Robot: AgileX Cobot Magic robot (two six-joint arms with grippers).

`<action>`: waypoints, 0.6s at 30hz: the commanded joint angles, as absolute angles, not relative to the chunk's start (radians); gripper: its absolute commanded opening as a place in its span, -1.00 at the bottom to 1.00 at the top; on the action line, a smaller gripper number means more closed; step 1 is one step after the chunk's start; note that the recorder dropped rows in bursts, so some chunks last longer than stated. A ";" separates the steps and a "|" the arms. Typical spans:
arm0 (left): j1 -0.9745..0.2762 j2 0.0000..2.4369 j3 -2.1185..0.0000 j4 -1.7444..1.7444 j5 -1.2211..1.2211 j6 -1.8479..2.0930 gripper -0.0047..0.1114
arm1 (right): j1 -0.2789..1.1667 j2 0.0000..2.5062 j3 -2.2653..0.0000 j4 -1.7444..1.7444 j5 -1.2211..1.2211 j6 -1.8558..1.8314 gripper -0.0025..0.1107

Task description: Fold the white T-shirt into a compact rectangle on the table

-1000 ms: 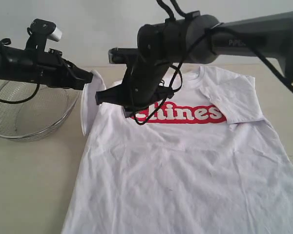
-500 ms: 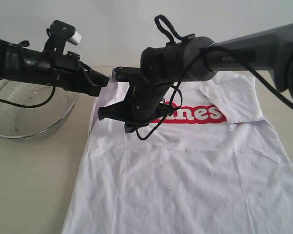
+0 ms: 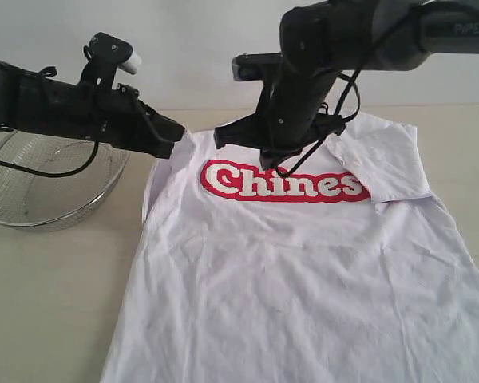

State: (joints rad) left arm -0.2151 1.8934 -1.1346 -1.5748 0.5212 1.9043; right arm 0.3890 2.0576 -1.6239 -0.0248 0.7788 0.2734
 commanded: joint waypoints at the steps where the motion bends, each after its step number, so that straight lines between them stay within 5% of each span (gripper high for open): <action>1: -0.269 1.904 -1.141 -1.608 0.520 1.927 -0.84 | 0.348 2.033 -1.617 -0.062 0.812 0.273 -0.94; 18: -0.334 1.938 -1.180 -1.611 0.425 1.820 -0.84 | 0.329 2.033 -1.617 -0.064 0.838 0.211 -0.94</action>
State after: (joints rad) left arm -0.3395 1.9960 -1.1741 -1.5988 0.5145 1.8606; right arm 0.3378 2.0459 -1.6195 -0.0569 0.8379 0.2327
